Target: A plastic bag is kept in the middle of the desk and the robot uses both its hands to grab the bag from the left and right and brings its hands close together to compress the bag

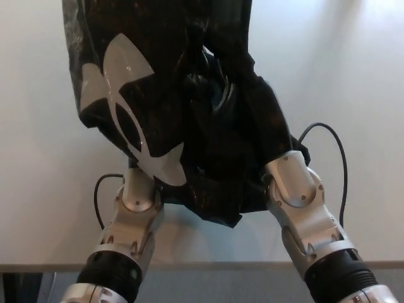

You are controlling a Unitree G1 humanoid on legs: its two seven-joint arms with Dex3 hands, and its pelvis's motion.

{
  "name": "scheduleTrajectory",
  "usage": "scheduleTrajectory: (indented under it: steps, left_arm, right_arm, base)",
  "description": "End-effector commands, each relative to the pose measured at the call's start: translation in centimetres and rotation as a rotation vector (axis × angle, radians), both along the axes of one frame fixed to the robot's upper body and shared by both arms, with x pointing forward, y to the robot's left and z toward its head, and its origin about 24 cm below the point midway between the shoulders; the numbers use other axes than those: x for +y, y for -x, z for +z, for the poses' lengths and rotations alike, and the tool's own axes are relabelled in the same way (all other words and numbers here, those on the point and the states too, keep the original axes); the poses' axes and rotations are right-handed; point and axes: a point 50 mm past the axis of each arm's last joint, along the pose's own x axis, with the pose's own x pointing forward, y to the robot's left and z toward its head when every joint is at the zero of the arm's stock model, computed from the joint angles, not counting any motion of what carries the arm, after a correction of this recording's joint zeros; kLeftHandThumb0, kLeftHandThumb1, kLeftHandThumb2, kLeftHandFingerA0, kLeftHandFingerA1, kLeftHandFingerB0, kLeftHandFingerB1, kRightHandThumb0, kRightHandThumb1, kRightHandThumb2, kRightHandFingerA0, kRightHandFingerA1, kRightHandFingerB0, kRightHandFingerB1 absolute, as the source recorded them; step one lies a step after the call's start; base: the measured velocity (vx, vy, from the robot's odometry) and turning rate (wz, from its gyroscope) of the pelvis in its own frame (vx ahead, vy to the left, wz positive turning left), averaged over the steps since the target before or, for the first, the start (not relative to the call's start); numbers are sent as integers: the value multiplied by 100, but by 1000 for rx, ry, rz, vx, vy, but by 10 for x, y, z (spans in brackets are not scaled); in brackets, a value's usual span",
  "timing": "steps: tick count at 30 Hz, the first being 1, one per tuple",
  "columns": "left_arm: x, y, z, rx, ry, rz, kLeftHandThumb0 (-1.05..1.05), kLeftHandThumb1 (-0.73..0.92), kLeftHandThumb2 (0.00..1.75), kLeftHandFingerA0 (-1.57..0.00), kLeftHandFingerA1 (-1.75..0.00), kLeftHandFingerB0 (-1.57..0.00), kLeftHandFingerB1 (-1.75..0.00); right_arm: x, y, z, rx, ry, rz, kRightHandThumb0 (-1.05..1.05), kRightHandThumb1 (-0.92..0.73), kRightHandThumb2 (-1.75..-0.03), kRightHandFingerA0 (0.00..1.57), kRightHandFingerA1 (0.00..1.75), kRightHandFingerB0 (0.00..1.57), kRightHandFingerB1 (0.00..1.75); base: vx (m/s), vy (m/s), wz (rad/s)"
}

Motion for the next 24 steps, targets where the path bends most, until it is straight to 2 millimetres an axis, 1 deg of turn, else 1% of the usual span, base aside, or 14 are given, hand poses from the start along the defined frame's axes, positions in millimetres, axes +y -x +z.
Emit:
scheduleTrajectory:
  steps: [1, 5, 8, 9, 11, 12, 13, 15, 16, 18, 19, 21, 22, 24]
  left_arm:
    - [1, 2, -2, 17, -40, -25, -65, 92, 72, -7, -33, -13, -28]
    - [6, 3, -1, -4, -62, -6, -65, 80, 112, -2, -45, -1, -37]
    - [17, 2, -2, 2, -105, 19, -63, 80, 113, -2, -44, -5, -43]
    - [21, 1, -3, 25, -68, 32, -70, 92, 80, -10, -38, -13, -30]
    - [32, 2, -6, 45, -30, 63, -32, 61, 117, -2, -51, 0, -48]
    - [41, 3, -6, 47, -25, 77, -73, 78, 112, -13, -51, -5, -41]
    - [50, 6, -9, 51, -49, 88, -32, 61, 117, -3, -51, 0, -48]
    - [65, 10, -9, 51, -99, 97, -32, 62, 117, -2, -51, 0, -49]
    - [85, 14, -7, 52, -110, 110, -33, 58, 115, -2, -50, 0, -48]
    - [102, 18, -4, 46, -117, 118, -73, 92, 71, -19, -37, -16, -26]
    - [121, 23, 2, 32, -145, 138, -74, 92, 71, -19, -37, -17, -27]
    - [154, 31, 16, 2, -203, 169, -34, 57, 114, -2, -51, 0, -48]
    - [168, 37, 23, -13, -224, 195, -69, 92, 71, -19, -38, -19, -28]
    - [187, 44, 34, -29, -235, 219, -68, 92, 70, -18, -37, -19, -28]
  right_arm:
    - [3, 4, -3, 45, -28, 50, -37, -48, -109, 1, 51, 0, 49]
    - [-5, 2, -4, 51, -45, 46, -36, -50, -109, 1, 50, 0, 49]
    - [-20, -3, -6, 58, -35, 0, -36, -50, -109, 1, 50, 0, 48]
    - [-27, -5, -7, 60, -19, -28, -36, -50, -110, 1, 49, 0, 48]
    - [-40, -9, -10, 71, 12, -89, -36, -49, -109, 1, 50, 0, 48]
    - [-53, -13, -13, 85, 49, -135, -37, -48, -109, 1, 50, 0, 48]
    - [-60, -12, -19, 103, 62, -172, -81, -90, -67, 21, 36, 17, 28]
    - [-75, -12, -26, 130, 89, -215, -81, -89, -67, 20, 37, 16, 28]
    - [-93, -13, -31, 147, 122, -243, -37, -48, -108, 2, 51, 0, 48]
    - [-117, -11, -34, 155, 185, -292, -37, -47, -108, 2, 51, 0, 48]
    - [-131, -10, -36, 161, 218, -328, -80, -79, -120, 0, 38, 0, 28]
    - [-171, -4, -37, 176, 266, -426, -37, -47, -108, 2, 51, 0, 48]
    - [-187, -1, -38, 186, 287, -469, -37, -47, -108, 2, 50, 0, 48]
    - [-202, 1, -37, 193, 309, -515, -37, -48, -108, 2, 50, 0, 48]
  base:
    - [0, 0, 0]
    - [0, 0, 0]
    - [0, 0, 0]
    - [0, 0, 0]
    - [0, 0, 0]
    - [0, 0, 0]
    - [0, 0, 0]
    - [0, 0, 0]
    - [0, 0, 0]
    - [0, 0, 0]
    - [0, 0, 0]
    - [0, 0, 0]
    - [0, 0, 0]
    - [0, 0, 0]
